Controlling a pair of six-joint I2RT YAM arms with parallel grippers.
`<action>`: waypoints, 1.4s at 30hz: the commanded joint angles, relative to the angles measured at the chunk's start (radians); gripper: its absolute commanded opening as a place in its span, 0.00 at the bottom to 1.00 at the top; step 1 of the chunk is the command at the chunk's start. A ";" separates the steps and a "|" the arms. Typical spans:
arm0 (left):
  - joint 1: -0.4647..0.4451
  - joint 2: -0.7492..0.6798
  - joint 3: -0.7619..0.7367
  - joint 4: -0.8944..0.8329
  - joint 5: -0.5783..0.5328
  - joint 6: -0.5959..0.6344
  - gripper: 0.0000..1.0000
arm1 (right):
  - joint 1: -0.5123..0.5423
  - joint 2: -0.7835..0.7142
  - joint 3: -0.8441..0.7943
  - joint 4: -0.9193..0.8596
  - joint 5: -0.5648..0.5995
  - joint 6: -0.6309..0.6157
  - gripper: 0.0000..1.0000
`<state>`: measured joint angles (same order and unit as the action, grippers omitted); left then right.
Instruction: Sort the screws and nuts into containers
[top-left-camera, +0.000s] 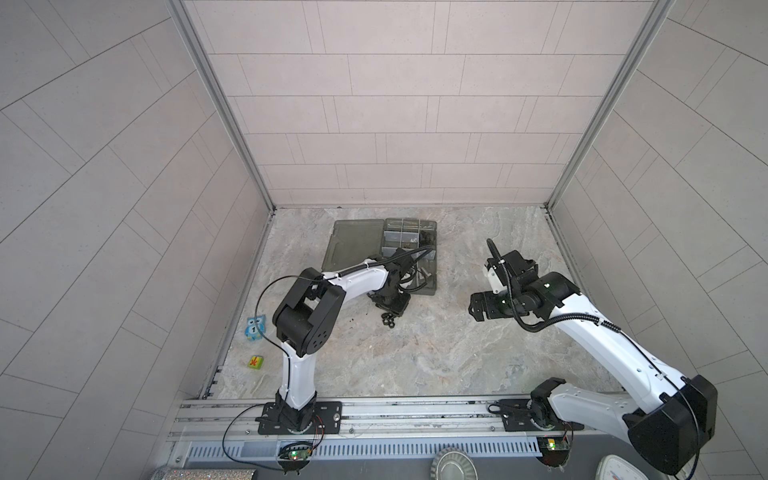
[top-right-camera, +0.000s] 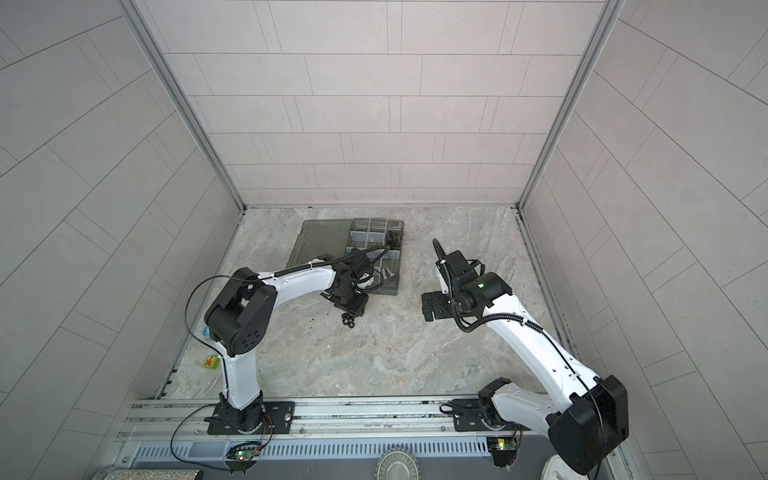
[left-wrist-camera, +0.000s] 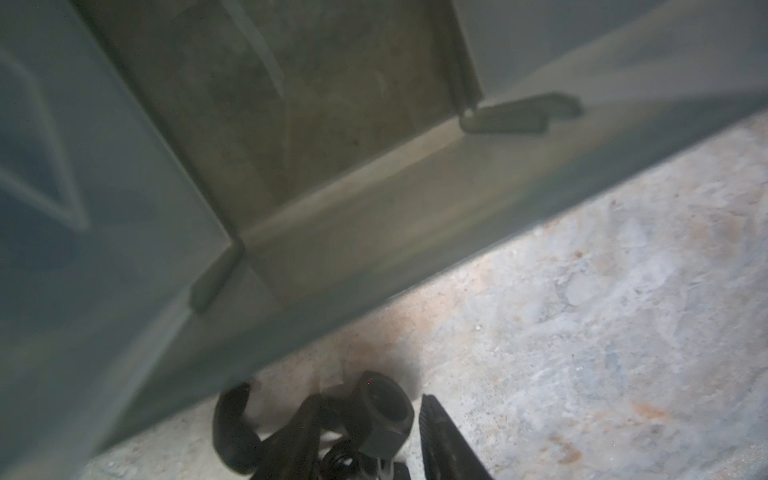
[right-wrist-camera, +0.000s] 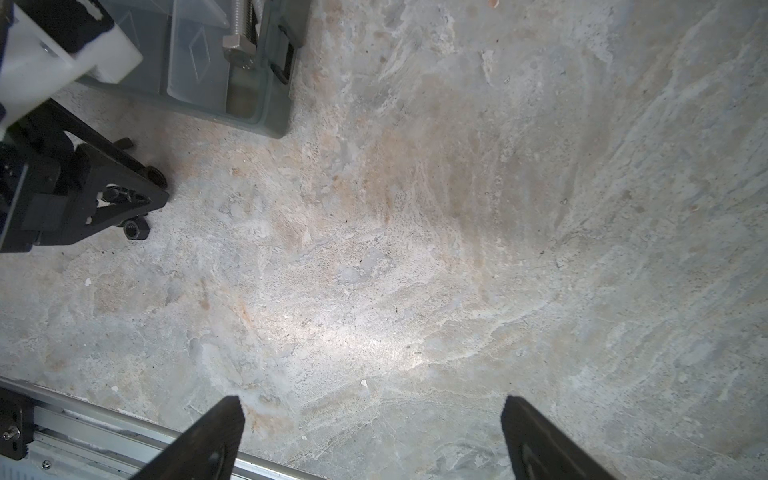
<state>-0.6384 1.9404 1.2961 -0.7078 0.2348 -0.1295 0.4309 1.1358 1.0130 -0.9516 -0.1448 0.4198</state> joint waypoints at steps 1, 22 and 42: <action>-0.007 0.026 0.032 0.001 -0.018 0.011 0.43 | -0.001 -0.008 -0.006 -0.025 0.022 -0.003 0.98; -0.009 0.008 0.104 -0.072 -0.029 0.013 0.25 | -0.002 -0.002 -0.006 -0.031 0.032 -0.020 0.98; -0.005 0.102 0.443 -0.194 -0.116 0.037 0.25 | -0.003 -0.016 0.015 -0.034 0.048 -0.021 0.98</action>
<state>-0.6418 2.0018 1.6897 -0.8692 0.1410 -0.0982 0.4309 1.1370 1.0130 -0.9554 -0.1223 0.4068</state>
